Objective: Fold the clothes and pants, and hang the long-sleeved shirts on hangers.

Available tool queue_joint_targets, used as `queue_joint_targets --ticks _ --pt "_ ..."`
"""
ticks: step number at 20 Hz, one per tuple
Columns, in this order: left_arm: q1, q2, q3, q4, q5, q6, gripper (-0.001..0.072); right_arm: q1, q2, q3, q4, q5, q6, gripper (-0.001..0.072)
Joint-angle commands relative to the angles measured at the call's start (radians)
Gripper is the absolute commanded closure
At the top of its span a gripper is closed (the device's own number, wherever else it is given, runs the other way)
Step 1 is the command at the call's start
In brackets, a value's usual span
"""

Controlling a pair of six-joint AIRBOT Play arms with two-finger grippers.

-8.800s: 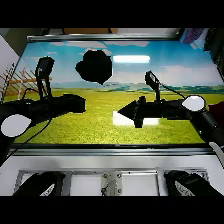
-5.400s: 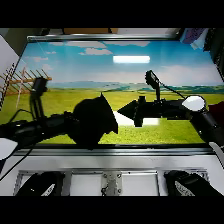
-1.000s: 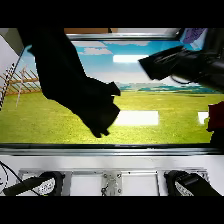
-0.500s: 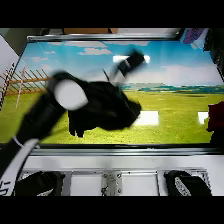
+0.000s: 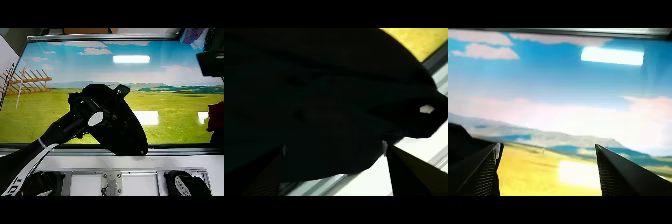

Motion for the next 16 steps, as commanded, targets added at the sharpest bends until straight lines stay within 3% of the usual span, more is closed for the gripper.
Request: queue_joint_targets --ticks 1,3,5,8,11,16 --pt "0.075 -0.081 -0.103 -0.090 0.065 -0.114 0.0057 -0.001 -0.007 -0.109 0.005 0.070 -0.010 0.0054" --pt "0.082 -0.162 -0.098 -0.081 0.067 -0.175 0.0057 -0.001 -0.007 -0.200 0.008 0.069 -0.010 0.0054" --pt "0.082 -0.244 -0.036 -0.077 0.045 -0.178 0.0057 -0.001 -0.007 -0.276 0.026 0.069 -0.010 0.0054" --pt "0.070 -0.364 0.102 0.015 -0.068 -0.264 0.0057 -0.001 -0.007 -0.343 0.058 0.074 -0.010 0.0054" --pt "0.042 -0.445 0.232 0.127 -0.163 -0.303 0.0057 -0.001 -0.006 -0.363 0.073 0.085 -0.010 0.0054" --pt "-0.004 -0.545 0.397 0.155 -0.226 -0.310 0.0057 0.000 -0.006 -0.364 0.104 0.085 -0.010 0.0054"
